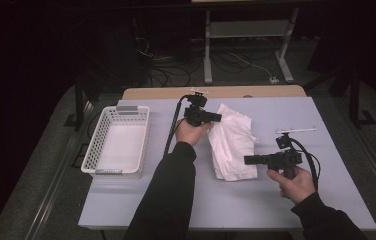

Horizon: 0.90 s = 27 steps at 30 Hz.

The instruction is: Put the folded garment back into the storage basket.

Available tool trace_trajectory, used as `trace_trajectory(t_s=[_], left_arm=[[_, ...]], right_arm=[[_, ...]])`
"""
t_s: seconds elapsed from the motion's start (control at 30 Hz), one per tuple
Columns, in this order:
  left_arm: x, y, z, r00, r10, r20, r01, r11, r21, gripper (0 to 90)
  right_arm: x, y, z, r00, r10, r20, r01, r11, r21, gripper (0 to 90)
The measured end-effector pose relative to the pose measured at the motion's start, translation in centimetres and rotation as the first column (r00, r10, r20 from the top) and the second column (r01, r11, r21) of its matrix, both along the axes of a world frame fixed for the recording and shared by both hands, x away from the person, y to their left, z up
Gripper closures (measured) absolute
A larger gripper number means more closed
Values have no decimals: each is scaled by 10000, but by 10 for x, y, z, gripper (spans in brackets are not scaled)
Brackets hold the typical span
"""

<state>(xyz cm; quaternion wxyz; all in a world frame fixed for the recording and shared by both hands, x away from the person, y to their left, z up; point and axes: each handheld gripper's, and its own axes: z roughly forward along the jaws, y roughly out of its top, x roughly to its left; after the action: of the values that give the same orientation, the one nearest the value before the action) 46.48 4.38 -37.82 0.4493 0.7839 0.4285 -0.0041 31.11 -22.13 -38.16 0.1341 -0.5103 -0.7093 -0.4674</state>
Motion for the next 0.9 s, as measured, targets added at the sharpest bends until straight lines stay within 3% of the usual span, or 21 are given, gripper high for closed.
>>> trace_trajectory(t_s=[0.27, 0.9], left_arm=[[-1, 10, 11, 9999, 20, 163, -24, 9998, 204, 802], [-5, 40, 30, 9994, 163, 312, -165, 9998, 71, 802]], right_arm=[[2, 11, 10, 9995, 230, 210, -233, 9996, 134, 824], [5, 39, 27, 9959, 731, 535, -746, 9969, 262, 823]])
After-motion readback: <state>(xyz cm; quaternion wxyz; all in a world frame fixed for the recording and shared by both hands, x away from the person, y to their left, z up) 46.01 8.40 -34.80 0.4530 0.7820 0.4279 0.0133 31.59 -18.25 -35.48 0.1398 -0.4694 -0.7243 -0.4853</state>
